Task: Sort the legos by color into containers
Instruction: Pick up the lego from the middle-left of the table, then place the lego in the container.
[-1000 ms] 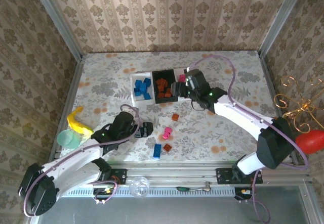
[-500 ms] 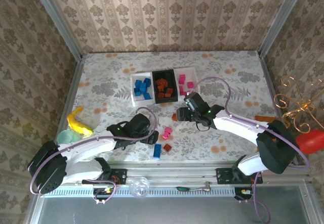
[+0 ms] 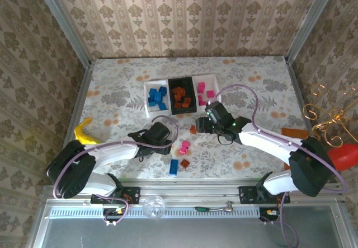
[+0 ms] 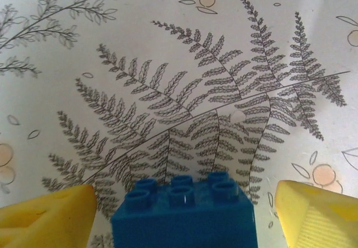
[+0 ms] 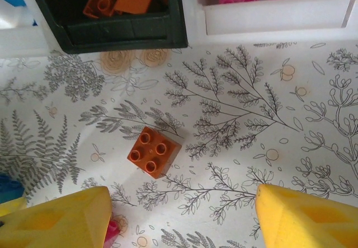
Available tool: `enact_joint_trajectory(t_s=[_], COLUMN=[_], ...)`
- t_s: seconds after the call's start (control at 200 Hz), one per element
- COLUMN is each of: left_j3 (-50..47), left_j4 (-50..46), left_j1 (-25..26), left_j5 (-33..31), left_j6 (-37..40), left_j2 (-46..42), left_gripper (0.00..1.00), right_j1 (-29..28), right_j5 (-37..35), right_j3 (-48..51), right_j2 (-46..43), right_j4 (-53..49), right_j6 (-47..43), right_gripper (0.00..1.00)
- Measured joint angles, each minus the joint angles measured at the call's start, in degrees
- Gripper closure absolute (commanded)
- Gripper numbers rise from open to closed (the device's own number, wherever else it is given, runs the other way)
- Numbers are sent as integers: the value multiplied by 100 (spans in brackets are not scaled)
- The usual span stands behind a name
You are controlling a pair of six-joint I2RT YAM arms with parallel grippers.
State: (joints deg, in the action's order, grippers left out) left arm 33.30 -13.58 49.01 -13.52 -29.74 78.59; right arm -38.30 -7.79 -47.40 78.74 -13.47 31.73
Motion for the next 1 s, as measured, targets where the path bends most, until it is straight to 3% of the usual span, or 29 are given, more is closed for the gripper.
enact_joint_trajectory(t_s=[0.135, 0.37, 0.555, 0.74, 0.845, 1.0], left_j3=[11, 9, 35, 732, 1353, 2291], left_j4=[280, 417, 297, 205, 396, 745], left_j1=[7, -4, -177, -887, -1340, -1840], left_j5=[44, 109, 214, 337, 442, 573], left_j6=[79, 109, 114, 286, 393, 518], left_j2=[216, 195, -365, -651, -363, 719], left_gripper=[36, 49, 50, 50, 50, 49], right_j1=[0, 0, 0, 0, 0, 0], right_j5=[-70, -94, -101, -101, -101, -101], right_j3=[24, 101, 101, 101, 101, 103], right_j2=[-63, -70, -70, -70, -70, -70], right_j4=[2, -2, 2, 2, 2, 0], right_j6=[0, 0, 0, 9, 26, 46], right_gripper=[30, 29, 29, 29, 29, 29])
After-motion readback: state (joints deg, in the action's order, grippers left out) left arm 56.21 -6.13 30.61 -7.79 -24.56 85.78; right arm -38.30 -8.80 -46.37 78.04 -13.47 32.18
